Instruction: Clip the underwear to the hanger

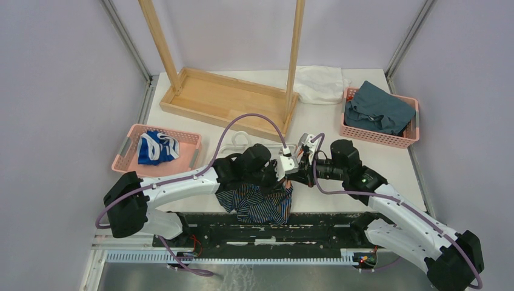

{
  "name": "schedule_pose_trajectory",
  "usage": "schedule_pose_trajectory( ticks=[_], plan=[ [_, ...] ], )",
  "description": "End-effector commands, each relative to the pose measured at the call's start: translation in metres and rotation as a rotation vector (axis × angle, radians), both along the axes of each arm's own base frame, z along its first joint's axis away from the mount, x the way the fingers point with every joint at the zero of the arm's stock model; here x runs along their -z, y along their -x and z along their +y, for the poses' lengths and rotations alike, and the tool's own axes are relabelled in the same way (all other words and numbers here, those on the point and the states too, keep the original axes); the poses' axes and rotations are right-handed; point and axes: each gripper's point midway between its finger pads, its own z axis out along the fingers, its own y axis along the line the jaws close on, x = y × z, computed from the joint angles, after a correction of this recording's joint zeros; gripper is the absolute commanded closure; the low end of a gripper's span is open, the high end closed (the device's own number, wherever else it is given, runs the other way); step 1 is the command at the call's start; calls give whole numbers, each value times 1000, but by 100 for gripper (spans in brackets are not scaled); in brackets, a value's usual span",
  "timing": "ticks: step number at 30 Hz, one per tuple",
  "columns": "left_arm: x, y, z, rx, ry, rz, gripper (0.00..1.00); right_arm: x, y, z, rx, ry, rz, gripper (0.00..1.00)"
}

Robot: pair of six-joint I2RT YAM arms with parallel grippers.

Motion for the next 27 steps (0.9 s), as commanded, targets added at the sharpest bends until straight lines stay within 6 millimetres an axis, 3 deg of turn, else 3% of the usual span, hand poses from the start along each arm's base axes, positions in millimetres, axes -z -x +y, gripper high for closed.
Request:
schedule_pose_trajectory(
  ticks=[1, 27],
  plan=[
    [-43, -1, -23, 40, 146, -16, 97, -38, 0, 13, -75, -96, -108, 99],
    [-52, -23, -15, -8, 123, -112, 97, -40, 20, 16, -173, -102, -57, 99]
  ],
)
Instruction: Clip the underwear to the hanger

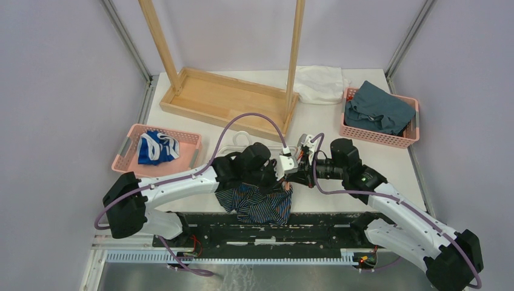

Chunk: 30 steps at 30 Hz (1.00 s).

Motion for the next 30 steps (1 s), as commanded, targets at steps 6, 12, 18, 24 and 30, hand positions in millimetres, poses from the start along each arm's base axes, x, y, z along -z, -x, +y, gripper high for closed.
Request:
schedule_pose_trajectory(
  ticks=[6, 12, 18, 24, 30],
  plan=[
    [-50, -28, -22, -38, 135, -127, 97, -38, 15, 15, -129, -100, -65, 99],
    [-52, -35, -21, -65, 131, -152, 97, -37, 20, 17, -160, -106, -42, 99],
    [-51, -38, -20, -77, 122, -160, 97, -36, 21, 16, -161, -97, -44, 99],
    [-52, -45, -18, -119, 113, -179, 97, -32, 22, 15, -164, -77, -31, 98],
    [-55, -52, -15, -153, 113, -198, 97, -30, 22, 15, -169, -66, -27, 97]
  ],
)
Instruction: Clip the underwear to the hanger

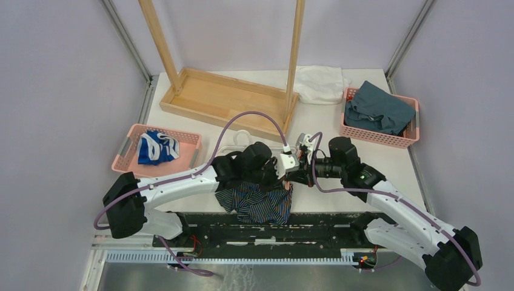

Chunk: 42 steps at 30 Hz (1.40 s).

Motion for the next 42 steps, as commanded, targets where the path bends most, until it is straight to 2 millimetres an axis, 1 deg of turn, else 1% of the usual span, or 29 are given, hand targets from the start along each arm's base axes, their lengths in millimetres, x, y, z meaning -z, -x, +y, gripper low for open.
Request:
schedule_pose_trajectory(
  ticks=[1, 5, 10, 12, 16, 18, 21, 23, 26, 30, 33, 36, 42],
  plan=[
    [-51, -39, -17, -95, 133, -158, 97, -32, 24, 15, -160, -83, -29, 96],
    [-51, -43, -16, -113, 128, -166, 97, -32, 24, 15, -164, -82, -30, 94],
    [-52, -48, -15, -139, 126, -180, 97, -31, 24, 15, -163, -80, -30, 85],
    [-53, -49, -15, -145, 128, -182, 97, -32, 24, 15, -164, -81, -32, 78],
    [-52, -51, -17, -151, 125, -182, 97, -33, 25, 16, -167, -85, -33, 60],
    [-48, -51, -17, -148, 115, -179, 96, -35, 24, 15, -162, -91, -40, 52],
    [-45, -47, -17, -120, 114, -179, 92, -37, 20, 14, -131, -93, -56, 43],
    [-46, -47, -16, -121, 123, -186, 87, -37, 14, 11, -83, -81, -66, 36],
    [-45, -46, -13, -125, 130, -195, 80, -33, -3, 4, 38, -42, -65, 33],
    [-43, -46, -8, -136, 134, -203, 58, -27, -22, -8, 195, 1, -44, 27],
    [-41, -43, -3, -138, 139, -205, 49, -26, -33, -20, 313, 5, -44, 25],
    [-38, -40, 1, -139, 143, -201, 45, -24, -39, -33, 402, 27, -51, 24],
    [-27, -35, 15, -181, 131, -174, 42, -22, -42, -58, 523, 71, -69, 24]
  ],
)
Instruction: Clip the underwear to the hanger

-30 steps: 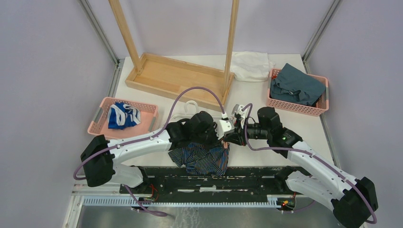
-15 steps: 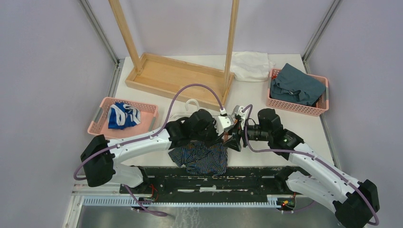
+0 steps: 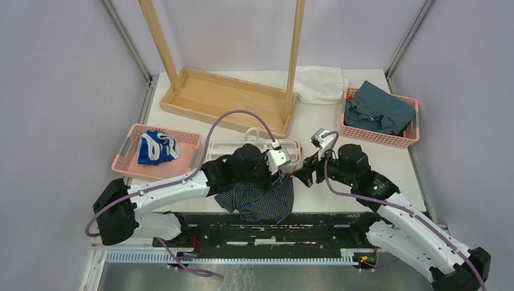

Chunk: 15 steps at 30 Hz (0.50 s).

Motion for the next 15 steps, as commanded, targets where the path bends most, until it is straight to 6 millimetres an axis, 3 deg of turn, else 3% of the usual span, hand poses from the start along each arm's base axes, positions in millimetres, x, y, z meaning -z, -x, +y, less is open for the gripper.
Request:
schedule_pose_trajectory(
  ticks=[1, 3, 7, 11, 15],
  plan=[
    [-16, -6, 6, -68, 69, -28, 41, -15, -13, -21, 158, 7, -43, 24],
    [-19, -9, 14, -115, 88, -33, 41, -18, -17, -30, 214, 11, -55, 24],
    [-43, -22, 39, -290, 192, -76, 36, -18, -18, -37, 260, -2, -63, 24],
    [-67, -42, 83, -590, 353, -92, 15, -12, -20, -42, 310, 5, -32, 24],
    [-73, -50, 110, -728, 417, -96, 10, -4, -18, -39, 290, 57, 38, 24]
  ],
)
